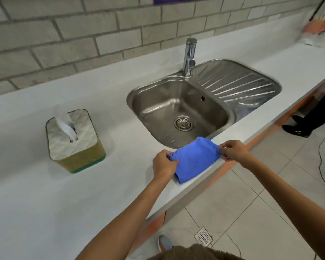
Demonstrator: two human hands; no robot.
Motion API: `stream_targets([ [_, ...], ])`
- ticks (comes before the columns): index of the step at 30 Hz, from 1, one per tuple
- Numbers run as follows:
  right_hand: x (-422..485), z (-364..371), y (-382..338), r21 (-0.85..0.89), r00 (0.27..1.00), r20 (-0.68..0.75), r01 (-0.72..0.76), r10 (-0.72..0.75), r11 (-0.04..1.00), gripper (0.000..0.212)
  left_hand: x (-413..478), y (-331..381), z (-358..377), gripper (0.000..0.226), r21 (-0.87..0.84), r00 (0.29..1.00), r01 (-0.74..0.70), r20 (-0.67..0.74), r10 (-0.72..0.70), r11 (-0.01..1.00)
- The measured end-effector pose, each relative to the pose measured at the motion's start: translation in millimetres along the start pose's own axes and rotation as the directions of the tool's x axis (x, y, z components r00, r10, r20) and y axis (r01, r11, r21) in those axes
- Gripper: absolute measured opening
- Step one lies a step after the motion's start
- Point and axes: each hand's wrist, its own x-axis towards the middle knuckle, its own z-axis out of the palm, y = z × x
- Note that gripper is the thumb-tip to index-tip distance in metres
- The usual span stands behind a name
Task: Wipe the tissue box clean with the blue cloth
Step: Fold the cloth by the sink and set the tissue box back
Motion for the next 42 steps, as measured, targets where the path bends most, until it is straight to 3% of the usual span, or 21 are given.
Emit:
stream_targets([
  [3, -1.2, 1.8, -3.2, -0.265, 0.999, -0.034, -0.021, 0.012, 0.964, 0.013, -0.5, -8.4, -3.6, 0.027, 0.077, 0.999, -0.040, -0.033, 0.042, 0.996],
  [6, -2.1, 7.7, -22.6, -0.393, 0.973, -0.150, 0.106, -0.178, 0.913, 0.039, -1.2, -16.9, -16.9, 0.027, 0.039, 0.997, -0.022, -0.069, 0.024, 0.999],
  [10, -2.4, 41.1, -82.9, -0.306, 0.879, -0.055, 0.437, -0.474, 0.846, 0.030, -4.8, -31.3, -56.3, 0.026, -0.264, 0.980, 0.116, -0.127, -0.154, 0.957],
  [14, -7.5, 96.6, -153.3, 0.007, 0.813, 0.129, 0.572, -0.568, 0.820, 0.022, -14.0, -51.6, -106.0, 0.028, -0.671, 0.896, 0.098, -0.261, -0.359, 0.735],
  [17, -5.5, 143.7, -204.3, 0.190, 0.734, 0.287, 0.586, -0.615, 0.788, 0.017, -21.5, -59.6, -135.7, 0.036, -0.842, 0.844, -0.017, -0.301, -0.443, 0.539],
  [22, 5.3, 218.5, -277.4, 0.285, 0.698, 0.511, 0.413, -0.501, 0.865, 0.045, -20.2, -55.6, -165.6, 0.041, -0.915, 0.838, -0.127, -0.305, -0.453, 0.382],
  [27, 16.1, 262.8, -300.6, 0.296, 0.638, 0.615, 0.357, -0.462, 0.886, 0.050, -15.9, -49.8, -177.5, 0.019, -0.960, 0.833, -0.182, -0.265, -0.485, 0.211],
  [29, 19.6, 270.4, -299.4, 0.314, 0.617, 0.642, 0.330, -0.455, 0.890, 0.045, -13.5, -50.3, -182.1, 0.014, -0.965, 0.832, -0.174, -0.250, -0.495, 0.195],
  [32, 20.7, 274.5, -295.9, 0.366, 0.615, 0.651, 0.260, -0.446, 0.893, 0.028, -11.8, -51.9, -193.6, 0.024, -0.962, 0.831, -0.172, -0.257, -0.493, 0.212],
  [42, -7.0, 304.1, -292.8, 0.466, 0.598, 0.654, 0.164, -0.463, 0.870, 0.028, 10.2, -85.8, -307.2, 0.026, -0.867, 0.756, -0.171, -0.420, -0.502, 0.468],
])
